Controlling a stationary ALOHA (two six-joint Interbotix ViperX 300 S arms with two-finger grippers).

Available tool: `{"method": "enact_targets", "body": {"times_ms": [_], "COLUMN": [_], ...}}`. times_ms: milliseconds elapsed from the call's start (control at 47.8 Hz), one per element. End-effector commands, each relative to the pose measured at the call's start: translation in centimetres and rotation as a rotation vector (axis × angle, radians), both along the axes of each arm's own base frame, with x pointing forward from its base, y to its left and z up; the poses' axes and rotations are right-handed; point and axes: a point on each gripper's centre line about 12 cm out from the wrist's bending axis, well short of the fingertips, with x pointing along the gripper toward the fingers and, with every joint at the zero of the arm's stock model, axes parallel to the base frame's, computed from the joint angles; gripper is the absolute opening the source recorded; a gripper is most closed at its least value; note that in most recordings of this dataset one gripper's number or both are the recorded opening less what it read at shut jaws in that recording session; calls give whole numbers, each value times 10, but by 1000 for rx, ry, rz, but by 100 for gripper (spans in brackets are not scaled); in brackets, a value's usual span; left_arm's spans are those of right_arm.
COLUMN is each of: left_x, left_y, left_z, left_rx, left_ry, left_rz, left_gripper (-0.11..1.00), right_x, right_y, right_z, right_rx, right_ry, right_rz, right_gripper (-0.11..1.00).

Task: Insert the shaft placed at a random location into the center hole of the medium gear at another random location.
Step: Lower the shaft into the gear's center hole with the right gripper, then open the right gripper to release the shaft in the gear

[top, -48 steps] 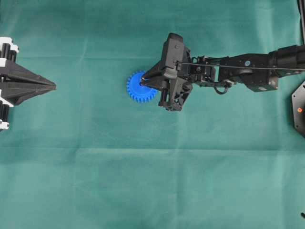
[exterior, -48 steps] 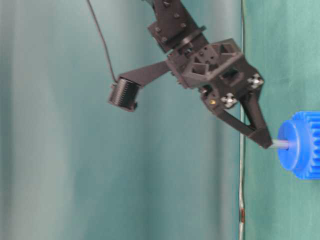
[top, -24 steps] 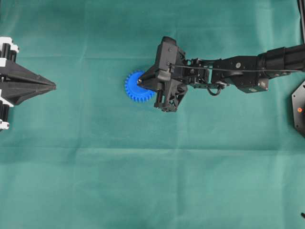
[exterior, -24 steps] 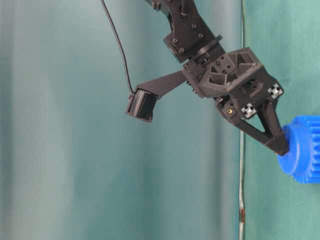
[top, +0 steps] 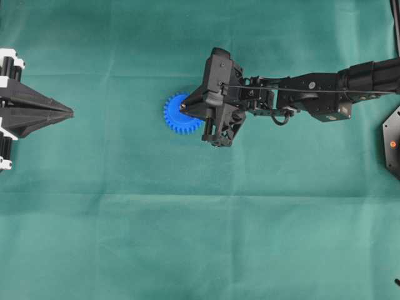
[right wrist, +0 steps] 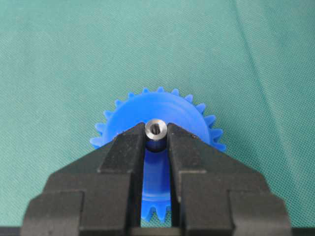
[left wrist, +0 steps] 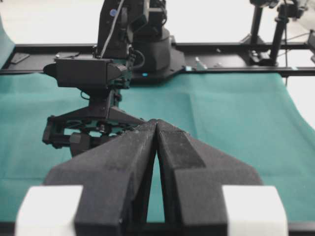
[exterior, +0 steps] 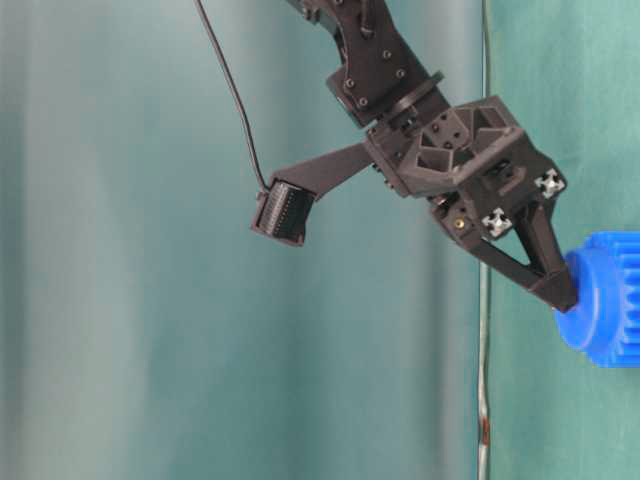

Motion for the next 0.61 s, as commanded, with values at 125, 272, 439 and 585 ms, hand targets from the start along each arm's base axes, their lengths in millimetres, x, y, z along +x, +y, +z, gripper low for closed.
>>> {"method": "enact_targets", "body": {"times_ms": [125,272,439,585], "left_x": [3,3,3,3], "left_y": [-1,-1,-1,-1], "left_z": [9,9,9,9], "left_rx": [1,2,2,2], "left_ry": [-22,-22,-22,-22], "left_rz": [-4,-4,-4,-4], "left_gripper": [3,3,3,3], "right_x": [3,3,3,3], "right_y": [0,0,0,1], "right_z": [8,7,7,8], "right_rx": [-2,0,0,-1], "right_ry": [-9,-3,-6,-9], "right_rz": [3,2,2,3], "right_gripper": [14,25,66,80]}}
